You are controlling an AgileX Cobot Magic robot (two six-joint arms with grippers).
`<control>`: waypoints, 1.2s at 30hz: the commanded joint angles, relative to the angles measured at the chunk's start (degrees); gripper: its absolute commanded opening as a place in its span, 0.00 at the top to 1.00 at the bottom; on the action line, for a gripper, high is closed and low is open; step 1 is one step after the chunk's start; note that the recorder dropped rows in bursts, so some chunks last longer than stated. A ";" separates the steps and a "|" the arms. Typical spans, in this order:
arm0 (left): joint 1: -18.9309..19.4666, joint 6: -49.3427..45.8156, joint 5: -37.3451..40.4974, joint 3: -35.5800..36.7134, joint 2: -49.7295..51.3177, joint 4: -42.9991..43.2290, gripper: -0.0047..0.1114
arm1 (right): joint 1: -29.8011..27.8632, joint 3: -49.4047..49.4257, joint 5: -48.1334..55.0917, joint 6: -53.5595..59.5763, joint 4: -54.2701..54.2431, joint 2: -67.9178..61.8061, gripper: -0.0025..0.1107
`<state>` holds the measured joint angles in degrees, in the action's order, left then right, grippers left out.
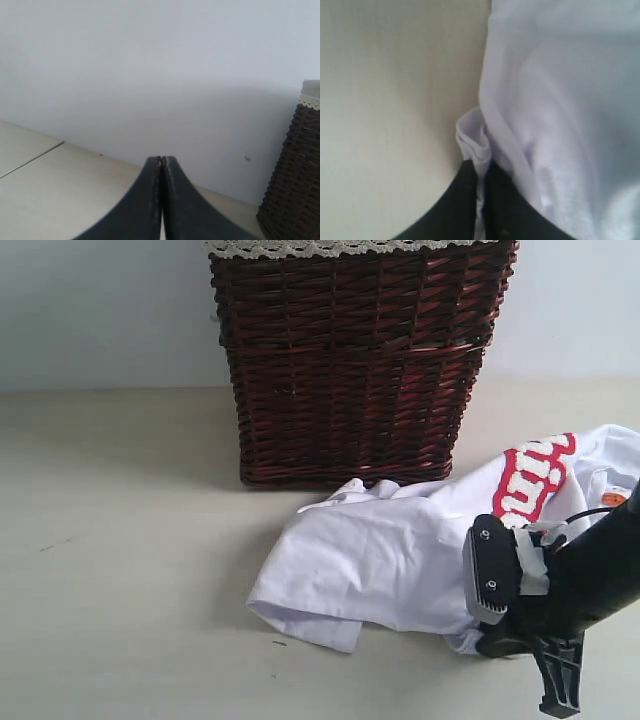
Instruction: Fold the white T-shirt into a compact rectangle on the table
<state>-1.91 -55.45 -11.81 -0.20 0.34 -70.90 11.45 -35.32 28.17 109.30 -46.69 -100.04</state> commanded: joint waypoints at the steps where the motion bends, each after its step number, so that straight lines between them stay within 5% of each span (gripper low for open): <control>1: 0.15 -0.04 0.17 0.20 -0.34 0.17 0.96 | 0.10 0.24 2.49 0.01 1.50 3.14 0.98; 6: 0.15 -0.04 0.17 0.20 -0.34 0.17 0.96 | 0.10 0.02 31.39 1.45 10.15 16.14 0.98; 10: 0.15 -0.04 0.17 0.20 -0.34 0.17 0.96 | 0.10 0.02 41.80 -4.14 19.59 21.22 0.98; 19: 0.15 -0.04 0.17 0.20 -0.34 0.17 0.96 | 0.10 0.12 41.80 -12.12 27.14 22.75 0.97; 27: 0.15 -0.04 0.17 0.20 -0.34 0.17 0.96 | 0.10 0.12 35.50 -9.79 11.03 28.35 0.59; 30: 0.15 -0.04 0.17 0.20 -0.34 0.17 0.96 | 0.10 0.12 28.27 -9.21 6.15 34.26 0.52; 36: 0.15 -0.04 0.17 0.20 -0.34 0.17 0.96 | -1.71 0.12 9.13 -39.56 23.54 40.09 0.51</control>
<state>-1.91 -55.45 -11.81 -0.20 0.34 -70.90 11.38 -35.20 45.00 84.56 -32.98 -61.11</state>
